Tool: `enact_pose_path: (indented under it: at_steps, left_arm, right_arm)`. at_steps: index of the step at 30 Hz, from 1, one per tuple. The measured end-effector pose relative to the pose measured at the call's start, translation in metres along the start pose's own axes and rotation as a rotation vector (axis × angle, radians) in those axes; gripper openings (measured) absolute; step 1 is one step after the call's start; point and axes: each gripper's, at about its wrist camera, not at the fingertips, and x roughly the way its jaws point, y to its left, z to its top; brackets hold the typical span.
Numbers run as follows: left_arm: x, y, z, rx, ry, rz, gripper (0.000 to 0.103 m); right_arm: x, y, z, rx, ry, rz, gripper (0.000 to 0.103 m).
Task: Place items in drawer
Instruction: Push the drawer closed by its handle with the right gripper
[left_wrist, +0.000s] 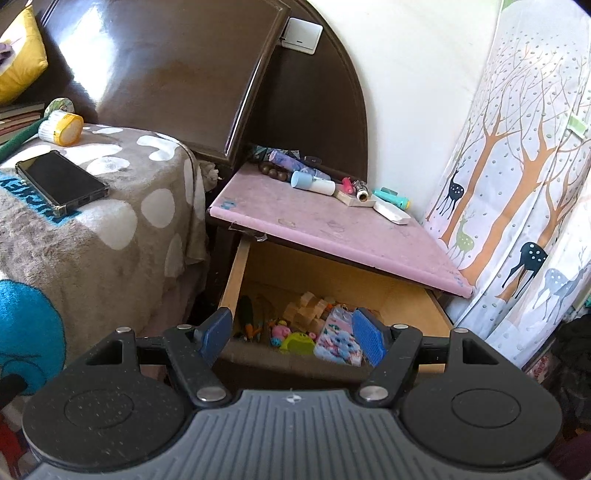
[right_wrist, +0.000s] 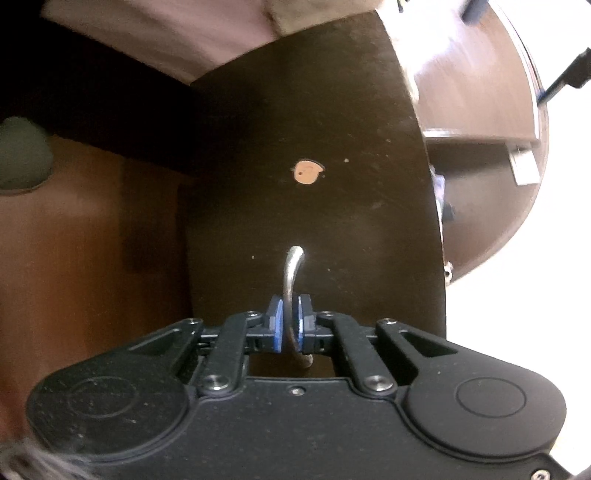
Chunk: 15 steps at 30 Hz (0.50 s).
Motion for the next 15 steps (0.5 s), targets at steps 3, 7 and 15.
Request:
enact_pose_path:
  at_steps: [3,7,15]
  left_arm:
    - [0.002,0.000,0.001,0.000,0.002,-0.001,0.071]
    - [0.004,0.002,0.001,-0.004,0.006,0.000,0.071]
    - [0.007,0.007,0.004,-0.017,0.011,0.004,0.071]
  right_arm:
    - [0.016,-0.011,0.005,0.017,0.017,-0.001,0.000]
    - [0.039,-0.014,0.006,0.005,0.029,0.012,0.001]
    - [0.063,-0.026,0.006,-0.001,0.041,0.009,0.001]
